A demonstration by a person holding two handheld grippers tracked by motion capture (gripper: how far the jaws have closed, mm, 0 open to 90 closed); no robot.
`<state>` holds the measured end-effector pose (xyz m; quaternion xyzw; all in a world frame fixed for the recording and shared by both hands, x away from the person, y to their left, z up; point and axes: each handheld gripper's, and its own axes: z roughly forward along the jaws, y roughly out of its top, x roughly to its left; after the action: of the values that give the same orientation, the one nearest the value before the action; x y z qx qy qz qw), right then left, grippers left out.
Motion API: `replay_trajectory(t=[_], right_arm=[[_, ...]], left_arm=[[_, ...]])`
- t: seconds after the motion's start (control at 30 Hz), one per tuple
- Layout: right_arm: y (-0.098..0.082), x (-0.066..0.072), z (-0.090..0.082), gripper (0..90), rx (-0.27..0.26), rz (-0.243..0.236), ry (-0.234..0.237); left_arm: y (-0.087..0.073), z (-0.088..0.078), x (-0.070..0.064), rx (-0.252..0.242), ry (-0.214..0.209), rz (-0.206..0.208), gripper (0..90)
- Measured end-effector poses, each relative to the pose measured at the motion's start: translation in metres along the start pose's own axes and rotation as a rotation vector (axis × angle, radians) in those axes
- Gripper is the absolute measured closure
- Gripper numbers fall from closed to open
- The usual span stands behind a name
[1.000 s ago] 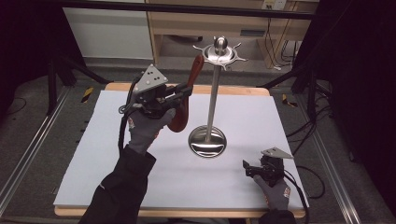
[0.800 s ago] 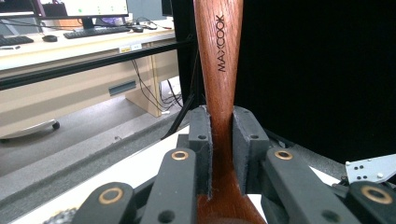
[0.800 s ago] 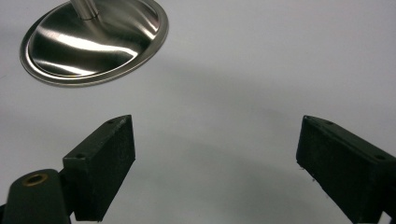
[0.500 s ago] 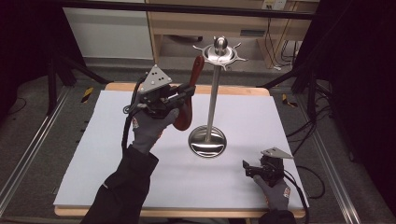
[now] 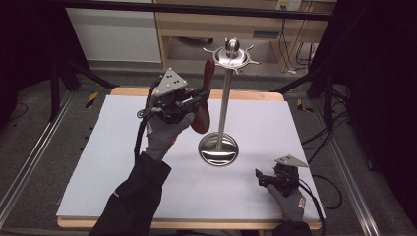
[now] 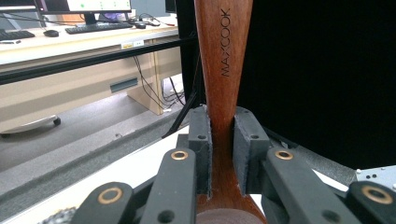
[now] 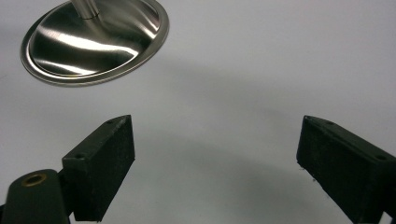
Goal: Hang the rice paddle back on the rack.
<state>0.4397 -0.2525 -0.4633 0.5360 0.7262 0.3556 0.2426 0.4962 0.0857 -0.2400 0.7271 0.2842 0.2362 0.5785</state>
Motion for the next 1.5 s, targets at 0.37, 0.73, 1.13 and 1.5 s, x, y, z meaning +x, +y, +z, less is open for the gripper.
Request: replay_trajectory(t=[0.37, 0.73, 1.13, 1.5], right_arm=[[0.000, 0.000, 0.000, 11.6, 0.000, 0.000, -0.001], [0.000, 0.000, 0.000, 11.7, 0.002, -0.002, 0.002], [0.000, -0.001, 0.000, 11.6, 0.003, -0.002, -0.006], [-0.001, -0.002, 0.000, 11.6, 0.001, -0.007, -0.010]], left_arm=[[0.000, 0.007, -0.002, -0.003, 0.013, 0.000, 77.9], [-0.001, 0.011, -0.003, 0.001, 0.029, -0.009, 76.6], [-0.011, -0.002, 0.000, 0.012, 0.022, 0.002, 64.7], [-0.048, -0.021, 0.010, 0.032, 0.002, -0.007, 53.7]])
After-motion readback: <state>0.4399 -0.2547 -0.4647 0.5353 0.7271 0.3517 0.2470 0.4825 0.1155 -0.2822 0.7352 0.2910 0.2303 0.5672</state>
